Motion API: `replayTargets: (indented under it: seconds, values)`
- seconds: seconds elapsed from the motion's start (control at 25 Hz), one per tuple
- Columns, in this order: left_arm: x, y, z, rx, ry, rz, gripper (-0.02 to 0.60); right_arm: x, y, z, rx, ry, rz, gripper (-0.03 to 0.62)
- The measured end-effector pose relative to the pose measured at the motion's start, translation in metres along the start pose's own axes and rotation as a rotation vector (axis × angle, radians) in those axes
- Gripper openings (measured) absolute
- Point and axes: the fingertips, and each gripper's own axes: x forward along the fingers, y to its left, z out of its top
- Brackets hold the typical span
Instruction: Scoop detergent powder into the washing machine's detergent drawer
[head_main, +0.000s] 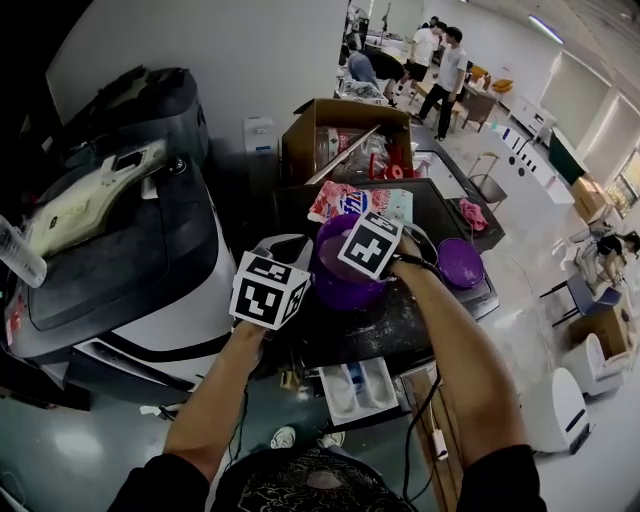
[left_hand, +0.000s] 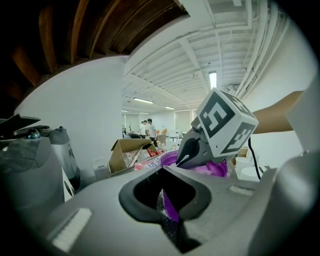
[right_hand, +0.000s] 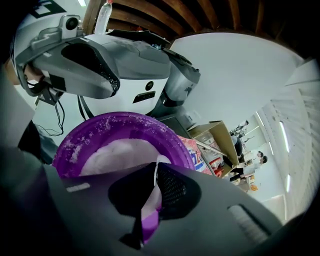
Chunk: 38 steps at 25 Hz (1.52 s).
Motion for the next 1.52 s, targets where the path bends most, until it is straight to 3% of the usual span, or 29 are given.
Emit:
replayTargets:
  seconds: [0.92,1.52]
  values:
    - [-0.006,-0.011,-0.008,-0.002,0.015,-0.011,0.002,0.005,0.046,-0.008,-0.006,0.148,0.235,0.038]
    - [-0.014,-0.006,-0.008,-0.005,0.006,-0.007,0.002,-0.002,0.064,-0.005,0.103,0.21,0.381,0.037]
